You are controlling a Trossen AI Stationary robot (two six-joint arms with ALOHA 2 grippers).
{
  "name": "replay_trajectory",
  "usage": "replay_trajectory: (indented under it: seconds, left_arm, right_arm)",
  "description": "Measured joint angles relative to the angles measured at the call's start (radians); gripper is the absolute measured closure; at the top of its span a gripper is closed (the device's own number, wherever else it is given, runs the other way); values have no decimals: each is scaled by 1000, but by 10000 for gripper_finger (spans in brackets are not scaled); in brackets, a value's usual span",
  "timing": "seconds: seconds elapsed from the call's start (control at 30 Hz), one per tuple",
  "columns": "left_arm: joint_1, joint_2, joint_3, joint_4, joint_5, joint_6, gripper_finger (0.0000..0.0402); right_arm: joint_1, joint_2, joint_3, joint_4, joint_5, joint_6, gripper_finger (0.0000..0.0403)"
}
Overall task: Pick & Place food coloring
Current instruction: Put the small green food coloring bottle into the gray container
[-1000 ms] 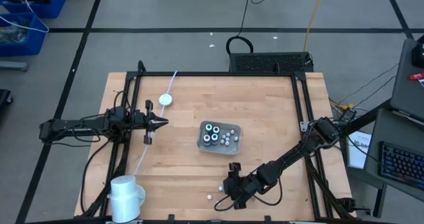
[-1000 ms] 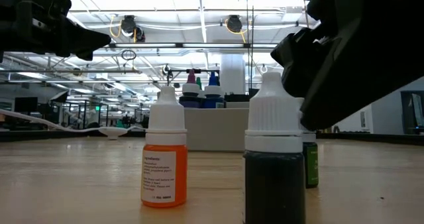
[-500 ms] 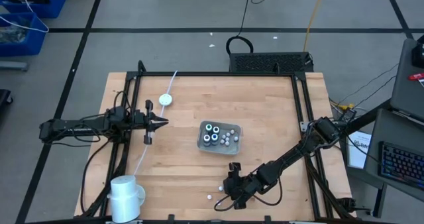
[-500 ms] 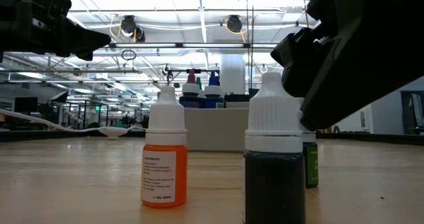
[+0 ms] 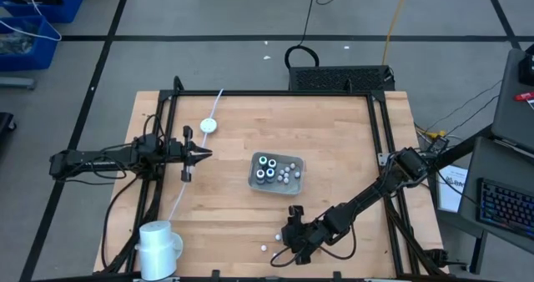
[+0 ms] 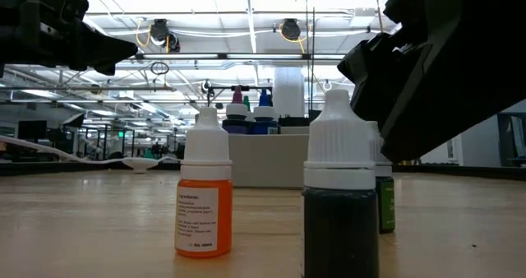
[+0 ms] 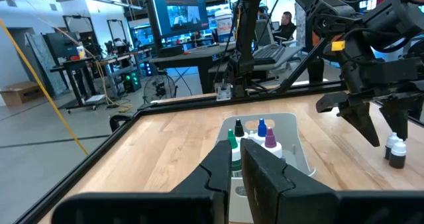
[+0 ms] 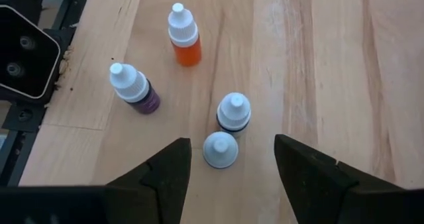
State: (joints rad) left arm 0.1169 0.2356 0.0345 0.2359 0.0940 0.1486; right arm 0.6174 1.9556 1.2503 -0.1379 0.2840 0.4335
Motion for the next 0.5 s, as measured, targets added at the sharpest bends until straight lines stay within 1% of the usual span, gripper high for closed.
replay_trajectory:
  seconds: [0.33, 0.5]
  left_arm:
    - [0, 0, 0, 0, 0, 0, 360]
    - [0, 0, 0, 0, 0, 0, 360]
  right_arm:
    - [6, 0, 0, 0, 0, 9, 200]
    - [6, 5, 1, 0, 0, 18, 225]
